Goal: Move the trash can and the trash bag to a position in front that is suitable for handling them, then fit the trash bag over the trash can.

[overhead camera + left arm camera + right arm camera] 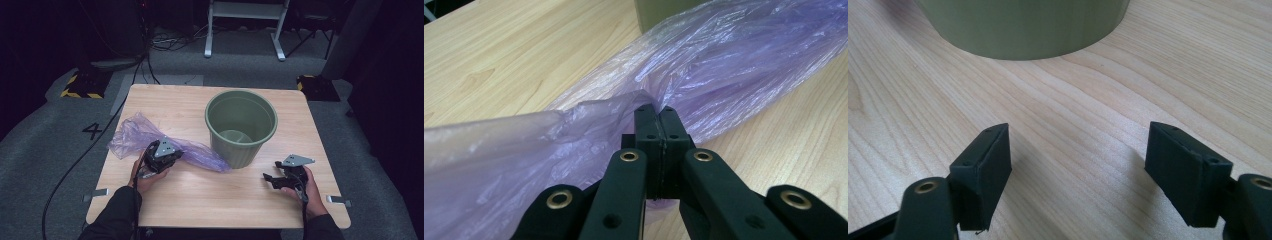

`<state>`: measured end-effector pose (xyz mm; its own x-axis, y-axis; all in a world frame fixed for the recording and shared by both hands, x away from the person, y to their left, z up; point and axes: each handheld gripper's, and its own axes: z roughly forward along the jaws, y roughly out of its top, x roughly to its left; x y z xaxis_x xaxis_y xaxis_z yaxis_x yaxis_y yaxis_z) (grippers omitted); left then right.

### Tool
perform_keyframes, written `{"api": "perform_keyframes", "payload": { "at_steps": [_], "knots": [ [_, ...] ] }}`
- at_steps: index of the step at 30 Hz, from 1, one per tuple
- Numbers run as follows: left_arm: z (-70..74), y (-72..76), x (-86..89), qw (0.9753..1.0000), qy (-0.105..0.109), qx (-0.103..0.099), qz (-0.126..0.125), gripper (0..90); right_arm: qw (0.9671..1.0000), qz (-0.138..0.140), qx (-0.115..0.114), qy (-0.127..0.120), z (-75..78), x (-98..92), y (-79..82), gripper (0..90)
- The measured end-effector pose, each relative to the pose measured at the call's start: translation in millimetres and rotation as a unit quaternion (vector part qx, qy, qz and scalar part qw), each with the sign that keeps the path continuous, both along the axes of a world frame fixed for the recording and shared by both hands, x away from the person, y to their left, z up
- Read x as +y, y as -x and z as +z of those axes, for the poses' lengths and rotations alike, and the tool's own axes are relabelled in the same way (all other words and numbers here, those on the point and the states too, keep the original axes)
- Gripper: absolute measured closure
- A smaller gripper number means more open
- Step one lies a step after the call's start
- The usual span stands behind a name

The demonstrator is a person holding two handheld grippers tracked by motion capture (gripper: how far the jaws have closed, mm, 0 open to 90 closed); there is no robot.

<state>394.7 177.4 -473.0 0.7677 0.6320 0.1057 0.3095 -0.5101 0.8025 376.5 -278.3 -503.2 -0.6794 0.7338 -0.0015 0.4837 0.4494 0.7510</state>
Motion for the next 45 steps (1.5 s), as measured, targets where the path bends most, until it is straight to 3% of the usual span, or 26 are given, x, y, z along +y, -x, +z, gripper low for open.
{"api": "perform_keyframes", "payload": {
  "at_steps": [4,19,28,33,45],
  "knots": [
    [3.1,-0.1,0.7,1.0,0.004,0.003,-0.004,89.6,1.0,0.001,0.0,0.0,-0.1,0.2,0.0,25.9],
    [20.7,-0.3,11.9,0.9989,0.04,-0.021,0.015,89.7,1.0,0.002,0.001,0.001,-0.1,0.4,1.3,25.3],
    [41.0,7.3,20.0,0.9958,0.067,-0.055,0.028,89.7,1.0,0.007,0.0,0.001,-0.1,0.3,3.4,25.2],
    [48.6,9.3,19.5,0.9946,0.075,-0.065,0.029,89.7,1.0,0.007,0.0,0.001,-0.2,0.3,3.5,25.2],
    [66.9,14.2,28.4,0.989,0.111,-0.09,0.039,89.7,1.0,0.005,0.001,0.0,-0.2,0.4,5.5,25.1]
  ]
}}
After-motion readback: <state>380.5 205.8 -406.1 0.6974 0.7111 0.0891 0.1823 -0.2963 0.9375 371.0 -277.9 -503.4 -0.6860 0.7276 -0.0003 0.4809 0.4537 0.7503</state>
